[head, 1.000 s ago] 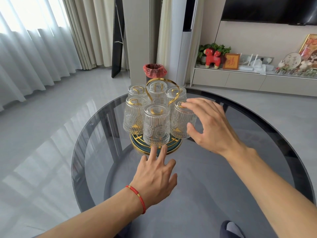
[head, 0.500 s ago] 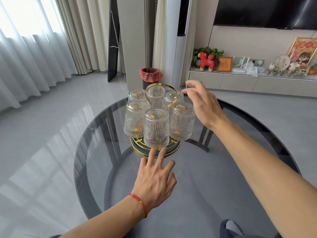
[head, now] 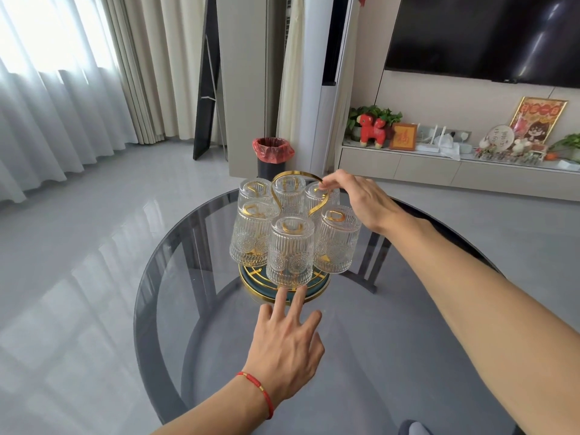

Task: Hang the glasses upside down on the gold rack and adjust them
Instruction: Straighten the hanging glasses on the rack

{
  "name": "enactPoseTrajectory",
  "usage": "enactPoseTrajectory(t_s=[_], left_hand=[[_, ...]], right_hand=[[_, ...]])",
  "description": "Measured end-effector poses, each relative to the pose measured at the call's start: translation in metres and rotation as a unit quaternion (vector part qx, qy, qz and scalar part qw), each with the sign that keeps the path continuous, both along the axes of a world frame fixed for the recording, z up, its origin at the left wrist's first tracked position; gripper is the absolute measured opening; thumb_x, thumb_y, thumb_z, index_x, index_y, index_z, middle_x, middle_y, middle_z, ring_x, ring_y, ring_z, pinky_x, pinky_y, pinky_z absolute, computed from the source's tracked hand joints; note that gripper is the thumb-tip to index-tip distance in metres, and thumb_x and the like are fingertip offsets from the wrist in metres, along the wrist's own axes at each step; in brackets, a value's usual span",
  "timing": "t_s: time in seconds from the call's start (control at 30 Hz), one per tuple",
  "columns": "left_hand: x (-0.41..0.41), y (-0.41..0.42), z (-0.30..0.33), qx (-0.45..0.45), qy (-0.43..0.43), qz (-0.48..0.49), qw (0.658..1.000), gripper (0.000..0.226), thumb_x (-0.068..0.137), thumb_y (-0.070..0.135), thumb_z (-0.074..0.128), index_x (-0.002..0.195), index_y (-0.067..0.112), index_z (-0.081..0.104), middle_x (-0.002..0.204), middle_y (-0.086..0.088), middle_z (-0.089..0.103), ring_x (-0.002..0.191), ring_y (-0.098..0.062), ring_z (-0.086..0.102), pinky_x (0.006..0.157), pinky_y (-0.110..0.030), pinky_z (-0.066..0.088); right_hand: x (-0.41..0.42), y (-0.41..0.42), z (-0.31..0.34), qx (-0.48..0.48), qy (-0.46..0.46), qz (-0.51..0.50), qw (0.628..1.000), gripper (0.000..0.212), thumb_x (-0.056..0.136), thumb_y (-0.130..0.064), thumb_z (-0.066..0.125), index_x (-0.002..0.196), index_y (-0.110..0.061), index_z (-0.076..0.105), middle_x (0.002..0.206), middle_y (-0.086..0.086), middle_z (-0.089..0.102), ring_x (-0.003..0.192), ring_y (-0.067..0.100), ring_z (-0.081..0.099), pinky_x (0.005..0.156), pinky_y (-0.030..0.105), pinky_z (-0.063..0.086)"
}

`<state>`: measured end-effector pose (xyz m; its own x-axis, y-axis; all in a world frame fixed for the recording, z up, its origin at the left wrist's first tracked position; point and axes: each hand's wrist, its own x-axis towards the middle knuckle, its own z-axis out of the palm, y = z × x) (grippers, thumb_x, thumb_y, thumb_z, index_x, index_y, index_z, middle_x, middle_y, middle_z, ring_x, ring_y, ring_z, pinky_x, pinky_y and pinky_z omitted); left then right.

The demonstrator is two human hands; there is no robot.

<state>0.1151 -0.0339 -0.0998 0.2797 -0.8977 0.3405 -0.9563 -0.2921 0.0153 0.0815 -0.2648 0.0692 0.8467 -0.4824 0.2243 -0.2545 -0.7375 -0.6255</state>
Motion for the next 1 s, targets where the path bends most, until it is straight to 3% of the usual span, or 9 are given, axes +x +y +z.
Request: enactPoseTrajectory(t_s=[0.07, 0.17, 0.43, 0.63, 0.77, 1.0], left_hand=[[0.000, 0.000, -0.001, 0.000, 0.004, 0.000, 1.000, 0.032, 0.091, 0.040, 0.048, 0.112, 0.023, 0.065, 0.148, -0.017, 0.054, 0.125, -0.047, 0.048, 0.080, -0.050, 0.050], [-0.001, -0.001, -0.001, -0.001, 0.011, 0.004, 1.000, 0.033, 0.091, 0.040, 0.047, 0.112, 0.023, 0.064, 0.147, -0.017, 0.054, 0.126, -0.046, 0.047, 0.080, -0.051, 0.050], [0.000, -0.001, -0.003, -0.008, 0.016, 0.005, 1.000, 0.031, 0.090, 0.040, 0.048, 0.110, 0.024, 0.065, 0.146, -0.016, 0.055, 0.126, -0.046, 0.047, 0.079, -0.051, 0.049], [0.000, -0.002, -0.002, -0.003, 0.019, 0.007, 1.000, 0.034, 0.090, 0.042, 0.045, 0.112, 0.025, 0.065, 0.147, -0.016, 0.055, 0.129, -0.047, 0.047, 0.081, -0.051, 0.051], [-0.001, -0.001, 0.000, 0.002, 0.025, 0.008, 1.000, 0.037, 0.091, 0.043, 0.043, 0.115, 0.025, 0.064, 0.149, -0.016, 0.053, 0.131, -0.047, 0.047, 0.083, -0.052, 0.051], [-0.001, -0.002, 0.000, -0.003, 0.023, 0.007, 1.000, 0.030, 0.091, 0.040, 0.047, 0.110, 0.024, 0.064, 0.148, -0.015, 0.053, 0.129, -0.047, 0.047, 0.081, -0.050, 0.049]], right_hand=[[0.000, -0.001, -0.001, -0.002, 0.004, -0.006, 1.000, 0.066, 0.113, -0.047, 0.015, 0.122, -0.022, 0.075, 0.151, 0.004, 0.060, 0.147, 0.018, 0.045, 0.118, 0.039, 0.027], [0.002, -0.004, 0.000, -0.008, 0.010, -0.015, 1.000, 0.070, 0.112, -0.052, 0.014, 0.118, -0.024, 0.077, 0.158, 0.007, 0.054, 0.150, 0.020, 0.040, 0.110, 0.034, 0.024], [-0.003, -0.008, 0.000, -0.034, -0.004, -0.031, 0.999, 0.068, 0.112, -0.051, 0.016, 0.113, -0.023, 0.078, 0.148, 0.005, 0.062, 0.143, 0.018, 0.048, 0.103, 0.032, 0.028], [0.000, -0.006, 0.004, -0.065, 0.009, -0.032, 0.997, 0.063, 0.113, -0.047, 0.019, 0.121, -0.019, 0.076, 0.146, 0.005, 0.062, 0.140, 0.020, 0.050, 0.102, 0.031, 0.030], [0.000, -0.006, 0.002, -0.077, 0.027, -0.037, 0.996, 0.062, 0.113, -0.047, 0.019, 0.130, -0.020, 0.073, 0.149, 0.004, 0.061, 0.142, 0.020, 0.048, 0.108, 0.035, 0.031], [0.001, -0.011, 0.002, -0.107, 0.035, -0.045, 0.993, 0.063, 0.112, -0.050, 0.016, 0.128, -0.025, 0.073, 0.148, 0.002, 0.062, 0.142, 0.020, 0.045, 0.115, 0.045, 0.030]])
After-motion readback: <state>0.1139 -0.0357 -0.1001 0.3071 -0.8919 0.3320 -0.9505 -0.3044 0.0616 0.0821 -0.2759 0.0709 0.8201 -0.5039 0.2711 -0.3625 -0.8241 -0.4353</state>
